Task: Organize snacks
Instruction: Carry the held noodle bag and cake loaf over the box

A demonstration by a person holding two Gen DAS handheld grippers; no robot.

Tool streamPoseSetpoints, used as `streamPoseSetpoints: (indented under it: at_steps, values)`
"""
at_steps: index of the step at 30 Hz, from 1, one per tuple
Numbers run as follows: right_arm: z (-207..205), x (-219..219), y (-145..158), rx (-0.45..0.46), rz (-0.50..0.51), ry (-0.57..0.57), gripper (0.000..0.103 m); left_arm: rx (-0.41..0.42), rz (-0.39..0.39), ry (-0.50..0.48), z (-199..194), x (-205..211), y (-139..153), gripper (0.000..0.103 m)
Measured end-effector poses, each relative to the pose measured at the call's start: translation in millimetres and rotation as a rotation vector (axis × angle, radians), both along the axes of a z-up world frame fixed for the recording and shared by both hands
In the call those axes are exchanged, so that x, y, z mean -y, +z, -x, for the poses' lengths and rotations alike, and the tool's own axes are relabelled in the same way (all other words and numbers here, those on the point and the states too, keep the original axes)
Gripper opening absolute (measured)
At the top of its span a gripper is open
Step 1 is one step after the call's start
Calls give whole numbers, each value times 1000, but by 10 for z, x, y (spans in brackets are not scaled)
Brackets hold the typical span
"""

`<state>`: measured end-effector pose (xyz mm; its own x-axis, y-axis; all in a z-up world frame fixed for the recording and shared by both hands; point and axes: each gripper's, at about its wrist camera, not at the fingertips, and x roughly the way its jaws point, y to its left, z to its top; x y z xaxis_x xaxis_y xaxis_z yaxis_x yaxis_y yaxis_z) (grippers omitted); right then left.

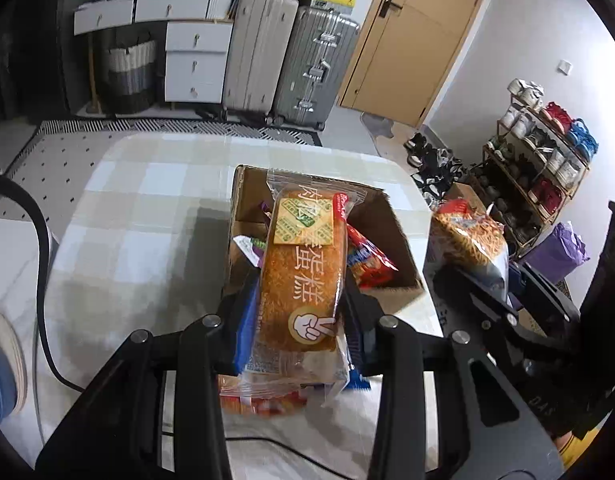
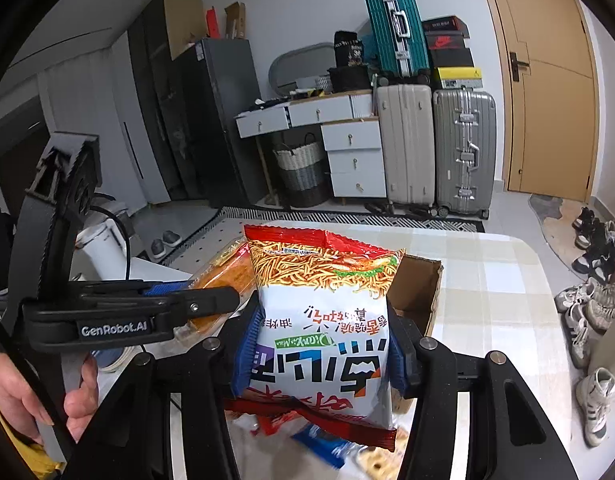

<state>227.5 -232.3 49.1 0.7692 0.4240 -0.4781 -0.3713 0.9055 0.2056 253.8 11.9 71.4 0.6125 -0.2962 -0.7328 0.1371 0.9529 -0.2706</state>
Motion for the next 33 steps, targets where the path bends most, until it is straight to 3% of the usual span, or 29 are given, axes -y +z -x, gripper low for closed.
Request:
streamPoseSetpoints:
  at_steps: [15,26,33]
  values:
    - [-1013,98,-318,-83,11,-50,53,-104,12,-13,-1281,264,-542,34]
    - [-1408,157,-520,-151,47,-38,53,-149,-27,-18,-1582,459,-1020,34]
    - [-1503,-12,-628,-162,202,-39,53,-151,-82,-7,-1707,484,-1224,34]
